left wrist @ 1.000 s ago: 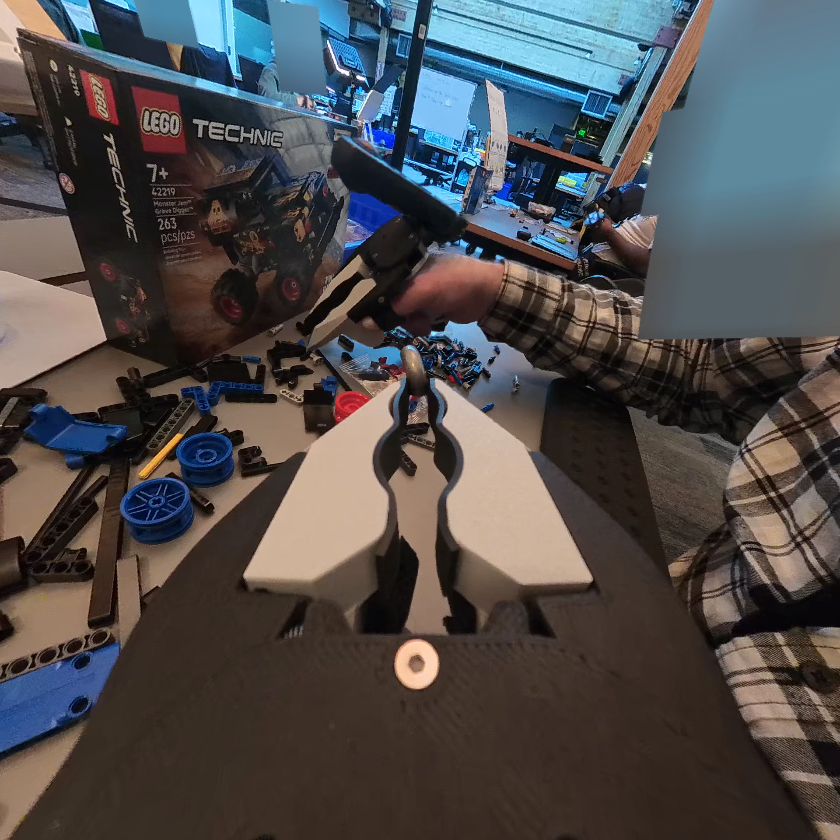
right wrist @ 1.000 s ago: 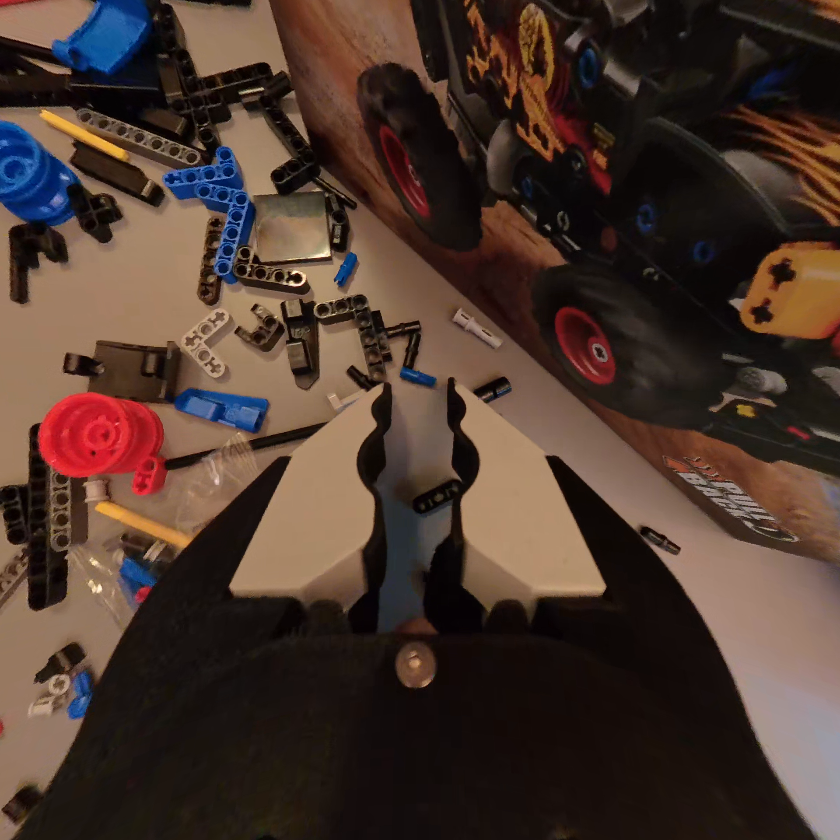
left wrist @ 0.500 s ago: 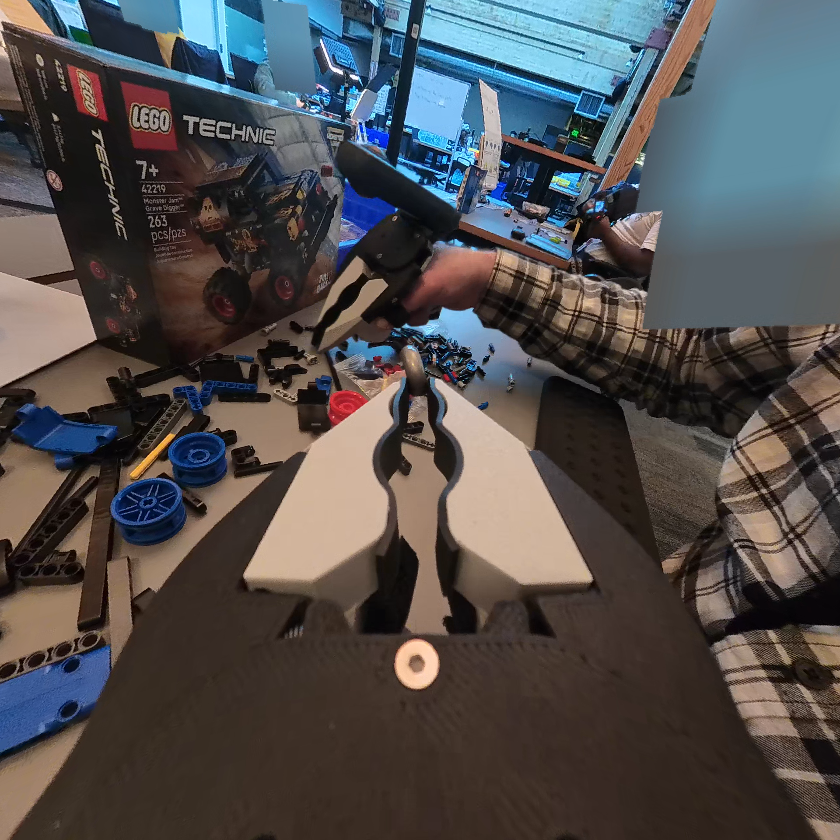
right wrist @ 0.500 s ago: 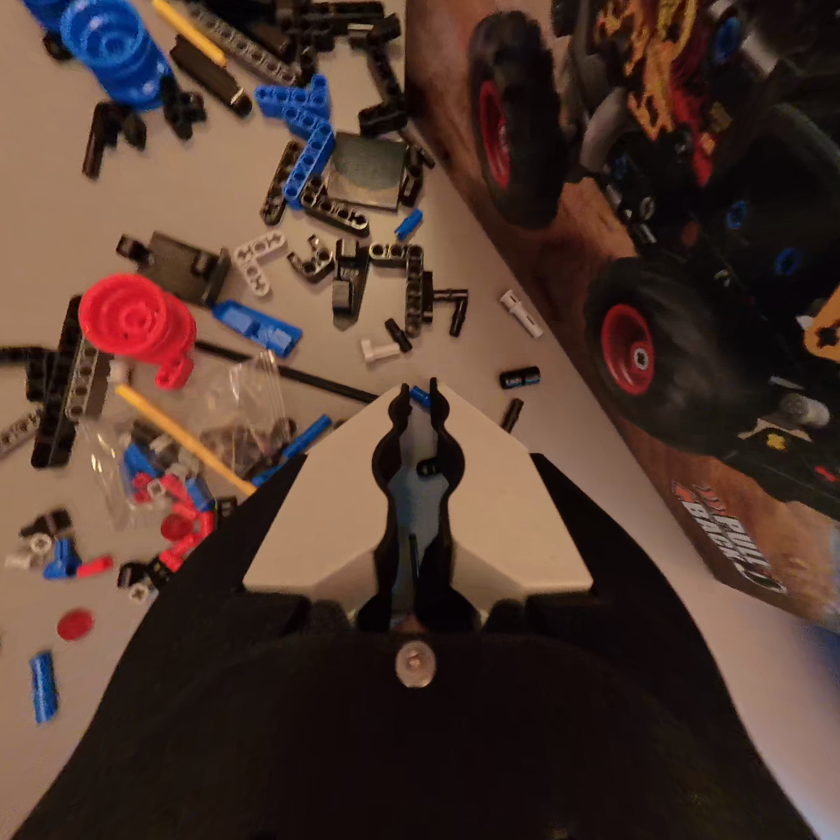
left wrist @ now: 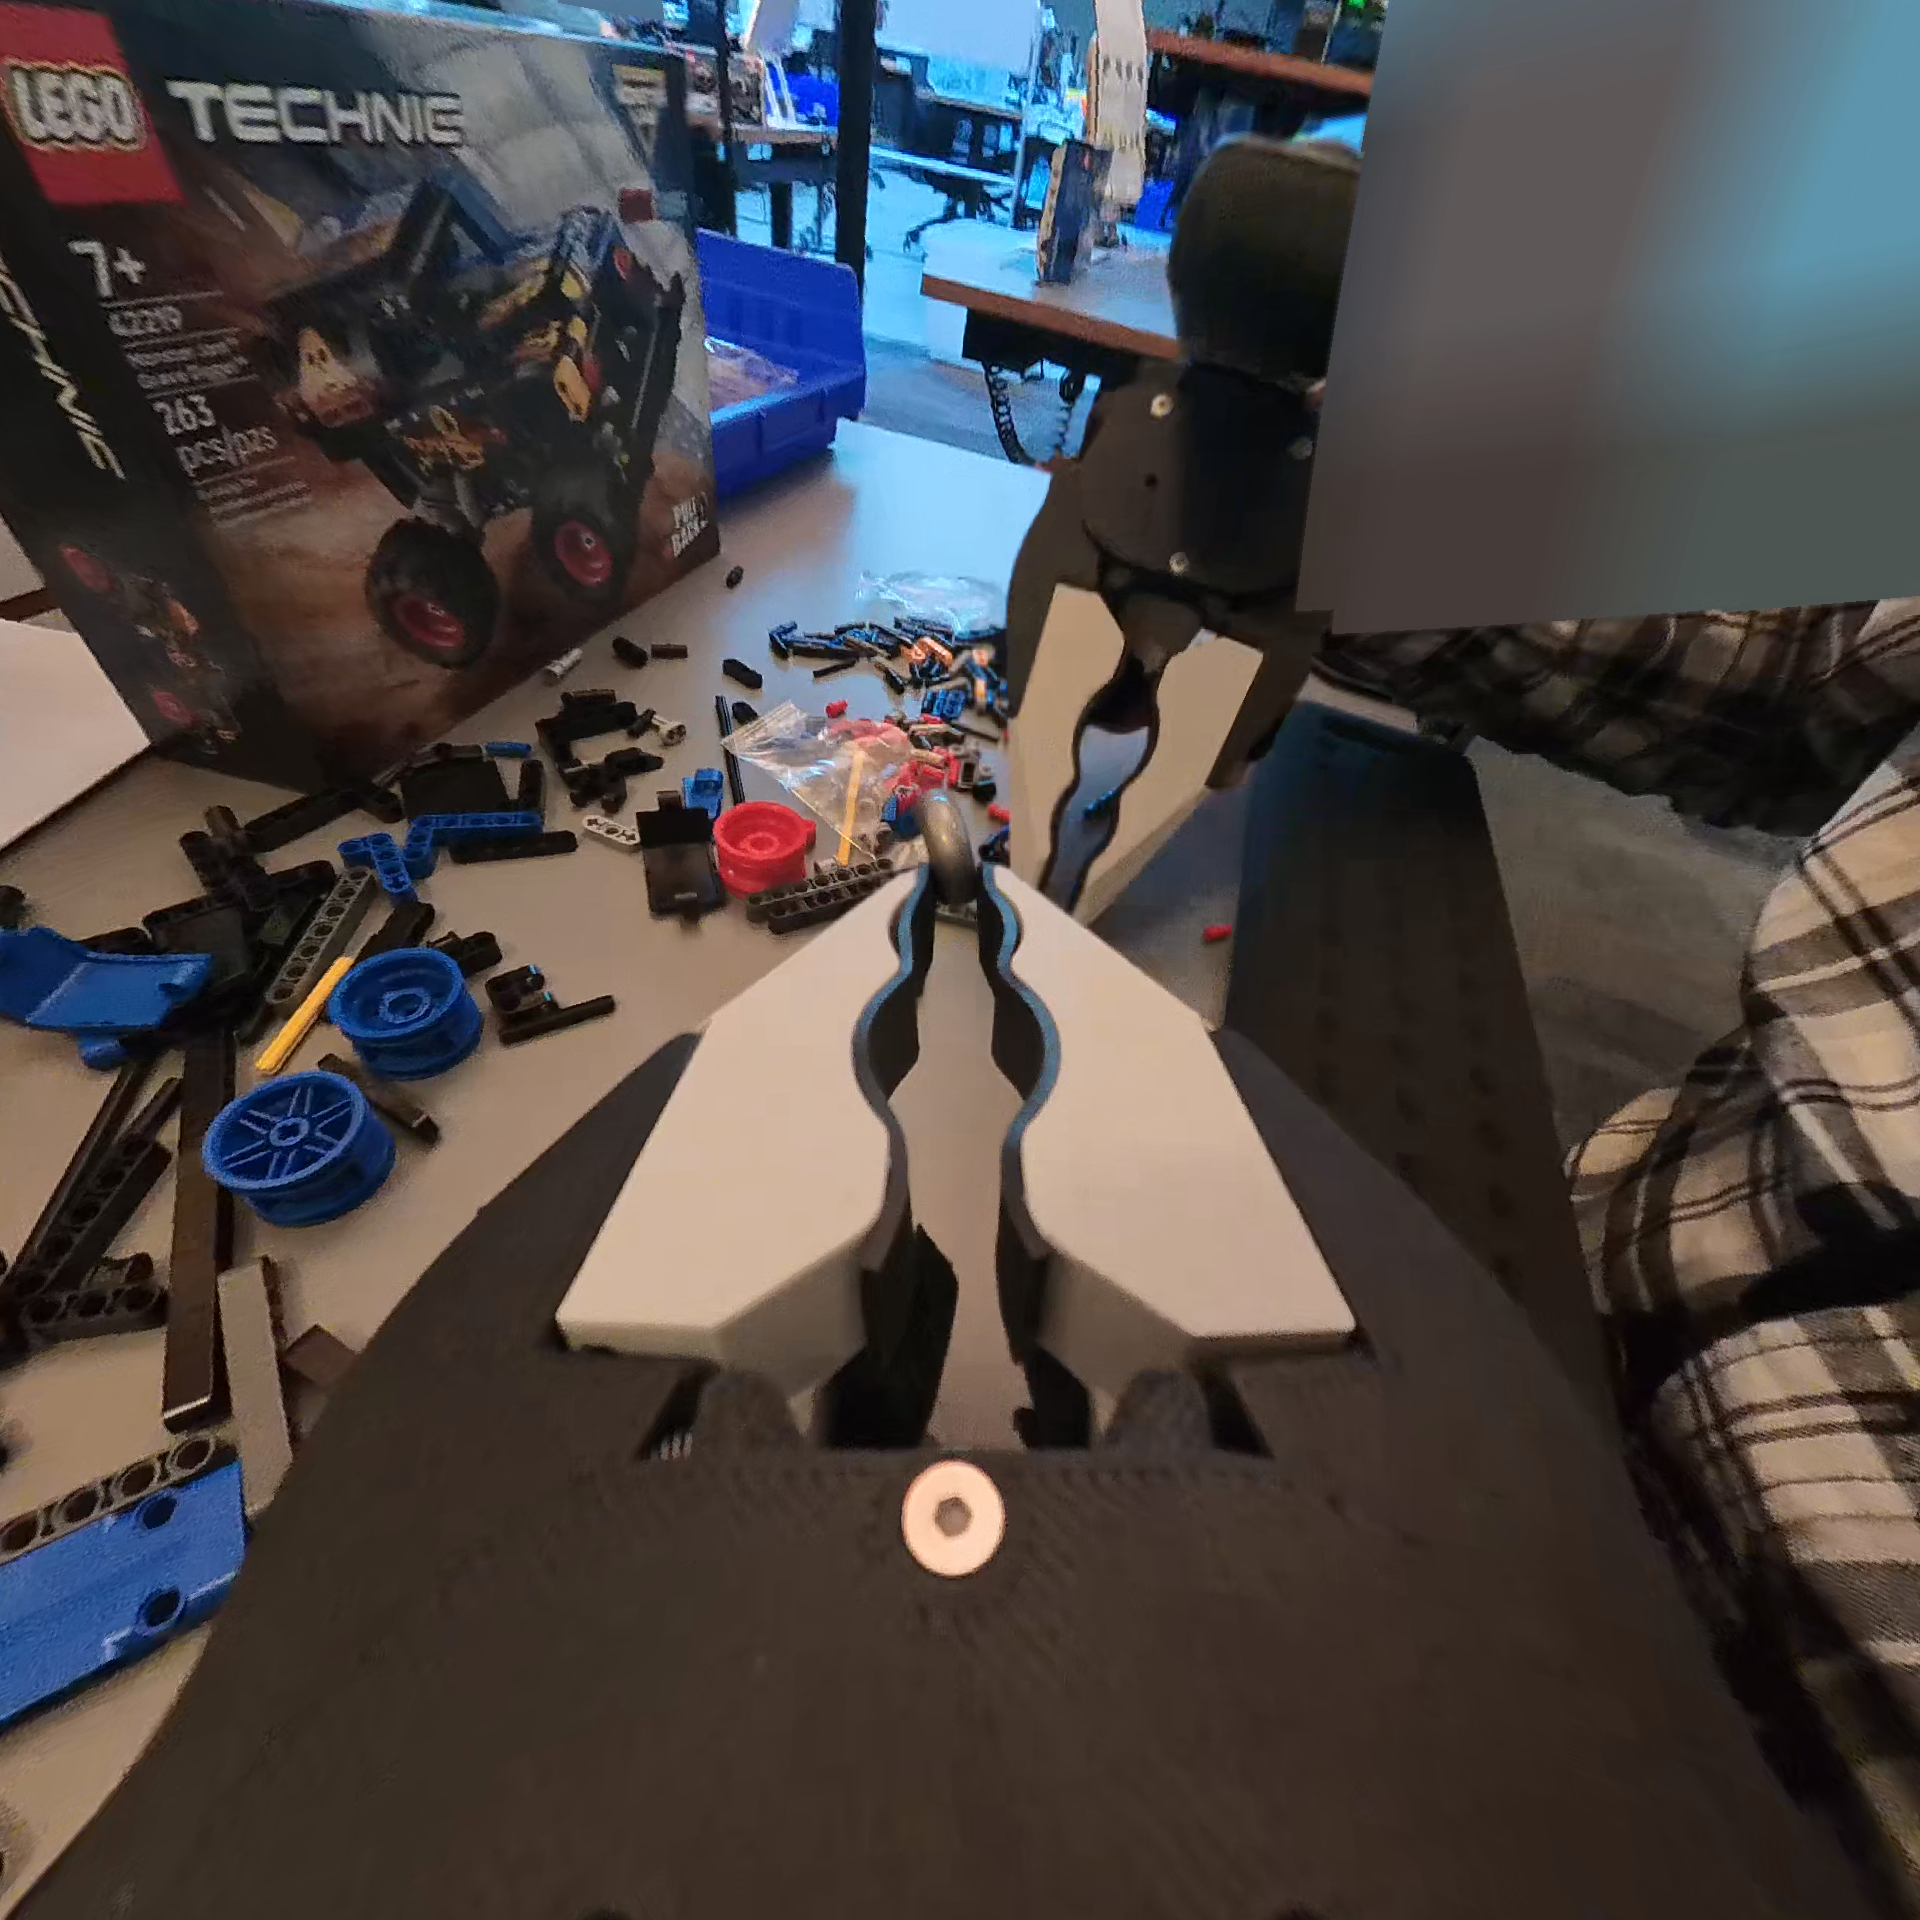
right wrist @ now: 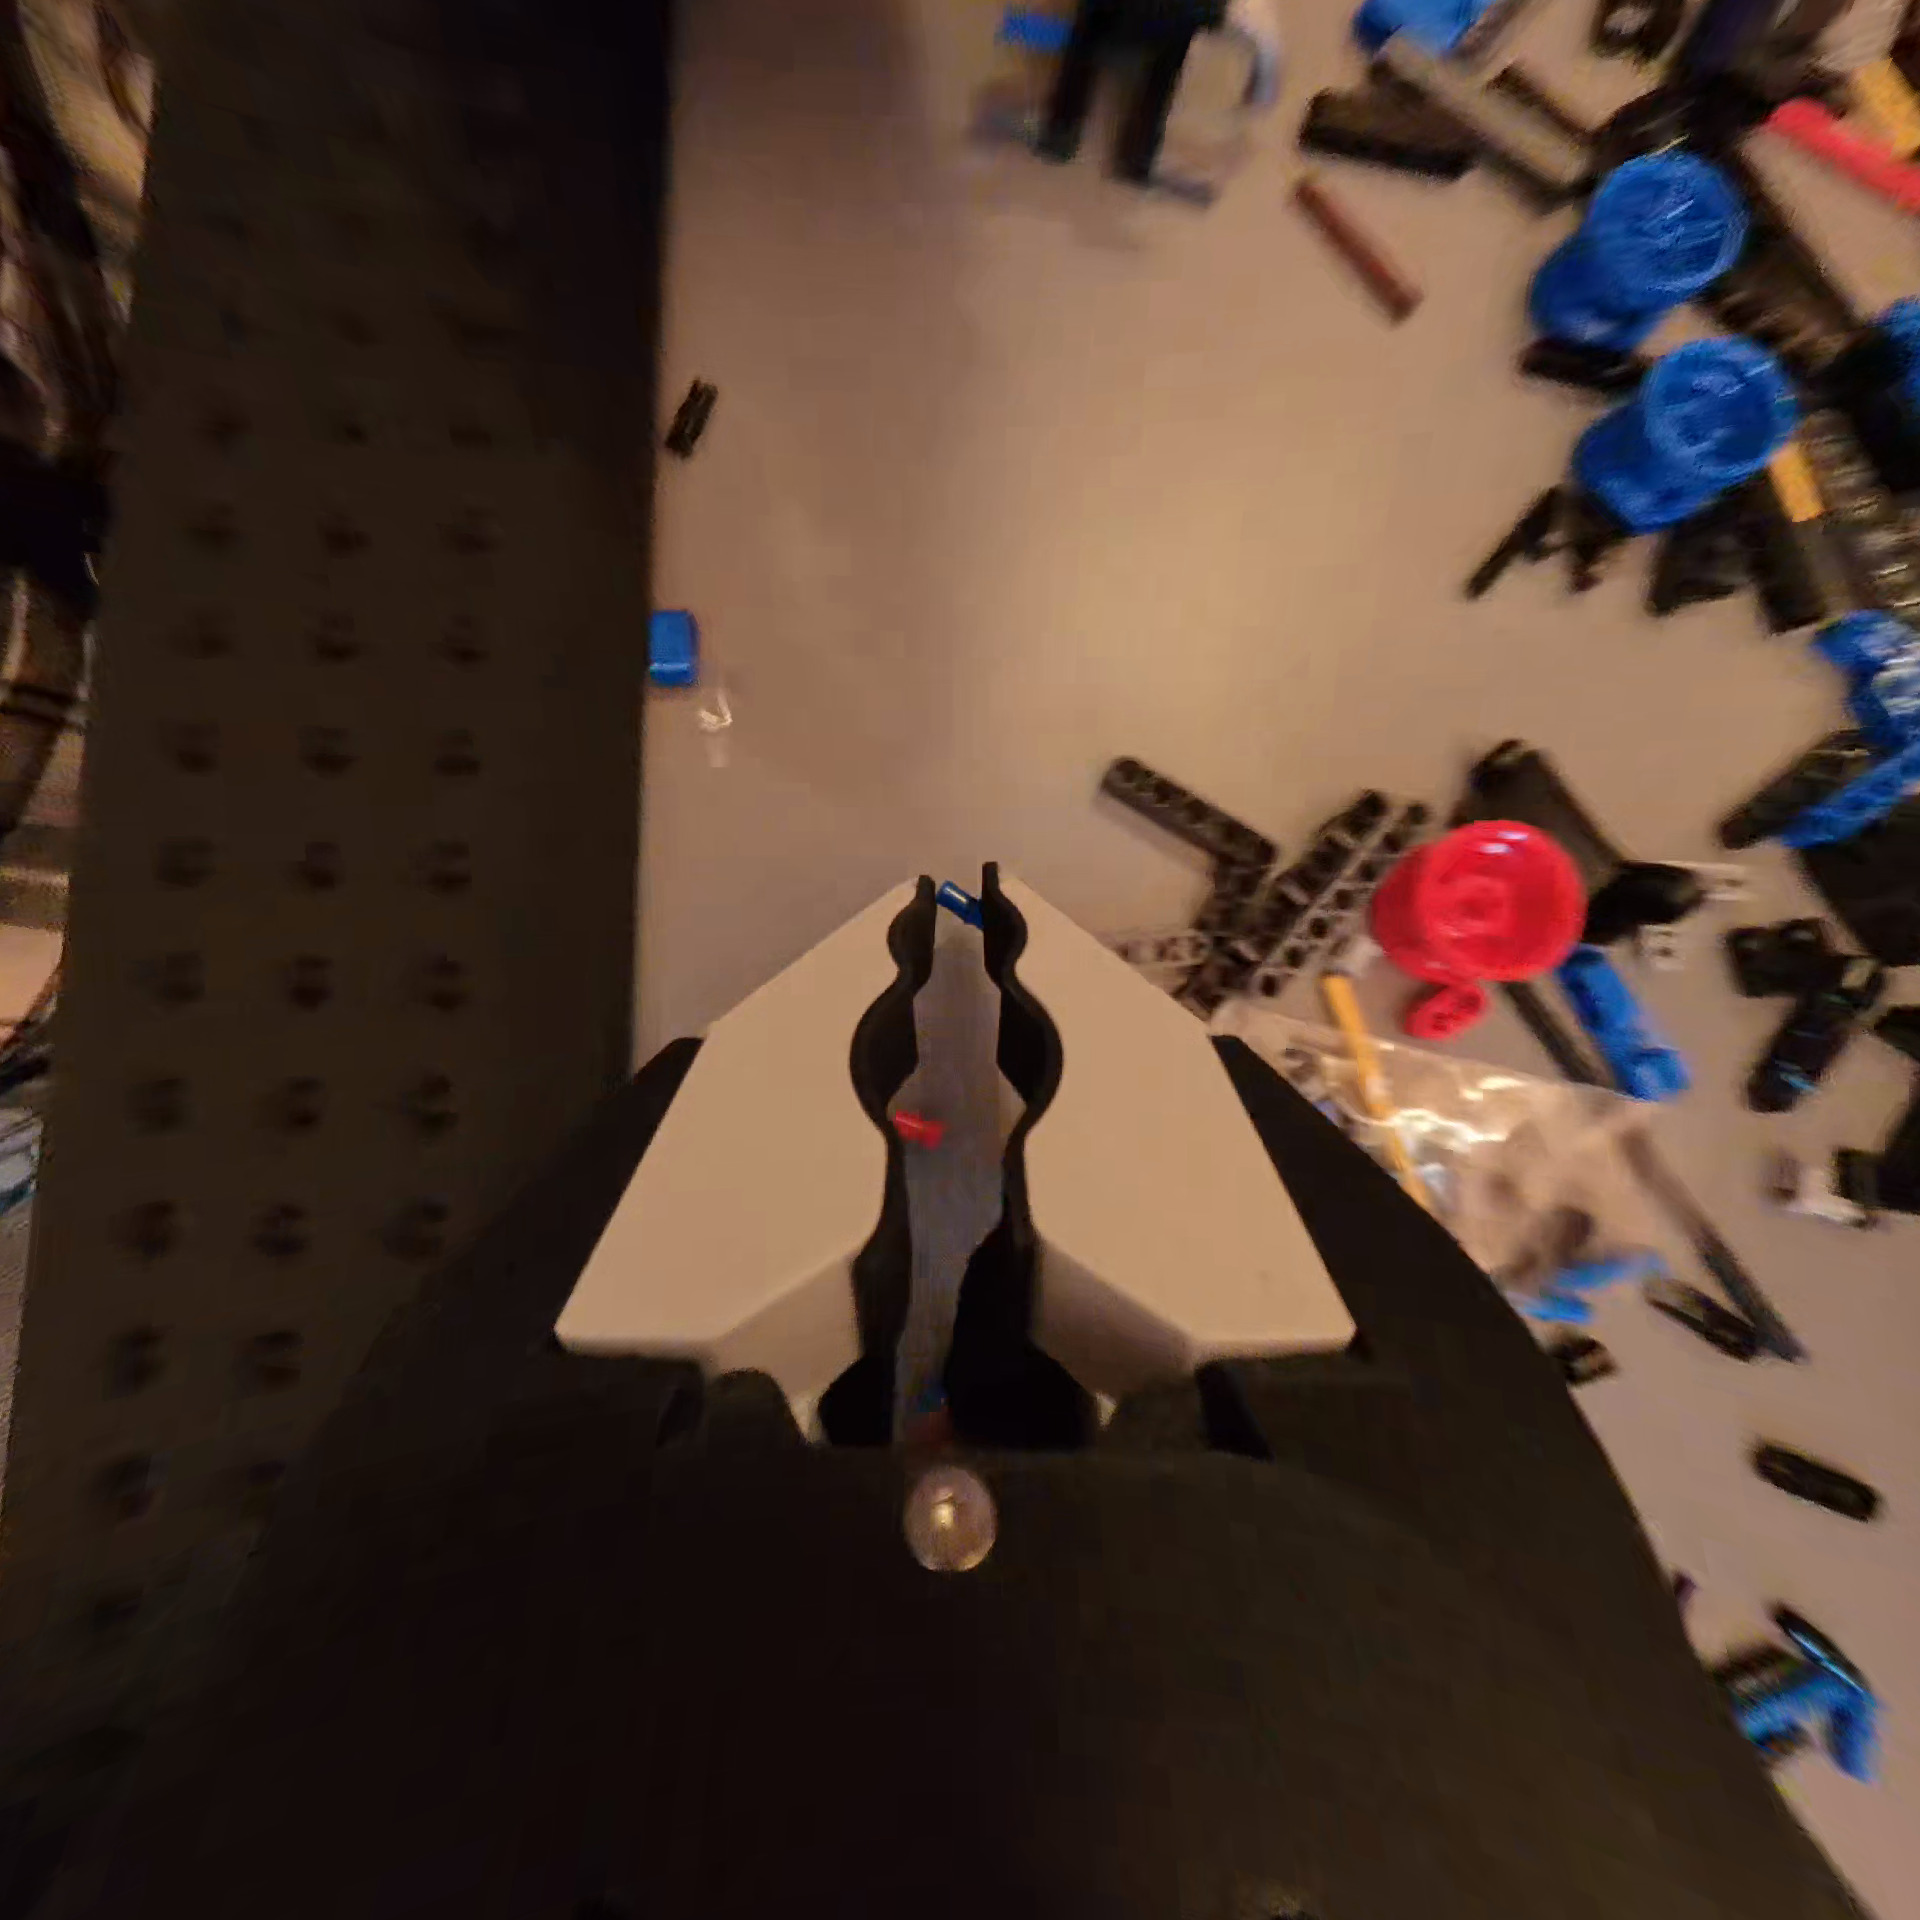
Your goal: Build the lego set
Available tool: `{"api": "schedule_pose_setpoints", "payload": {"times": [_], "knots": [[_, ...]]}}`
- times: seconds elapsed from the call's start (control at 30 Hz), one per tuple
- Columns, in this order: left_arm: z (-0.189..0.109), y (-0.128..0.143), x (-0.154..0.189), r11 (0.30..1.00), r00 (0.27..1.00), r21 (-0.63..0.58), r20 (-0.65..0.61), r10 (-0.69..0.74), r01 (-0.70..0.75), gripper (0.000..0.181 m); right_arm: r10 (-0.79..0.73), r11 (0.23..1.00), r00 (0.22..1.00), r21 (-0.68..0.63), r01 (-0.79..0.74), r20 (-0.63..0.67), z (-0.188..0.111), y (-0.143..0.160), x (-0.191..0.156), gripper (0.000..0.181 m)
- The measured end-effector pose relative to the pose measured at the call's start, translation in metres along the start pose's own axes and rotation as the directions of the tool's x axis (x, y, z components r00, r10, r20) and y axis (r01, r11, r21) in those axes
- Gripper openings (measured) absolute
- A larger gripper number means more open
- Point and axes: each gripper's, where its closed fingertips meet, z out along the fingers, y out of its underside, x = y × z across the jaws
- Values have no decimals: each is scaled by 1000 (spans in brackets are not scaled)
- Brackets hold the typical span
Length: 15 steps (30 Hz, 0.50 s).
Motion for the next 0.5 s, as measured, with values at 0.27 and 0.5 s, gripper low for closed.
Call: {"api": "schedule_pose_setpoints", "payload": {"times": [0.27,0.5], "knots": [[3,3,7,999,999,-22,-14,29,-29,6,96,991,986,-84,-108,-135,4,16,3,29],[2,1,9,1000,999,-9,-26,25,-25,6,463,882,843,50,-469,-273,3,6,-5,19]]}}
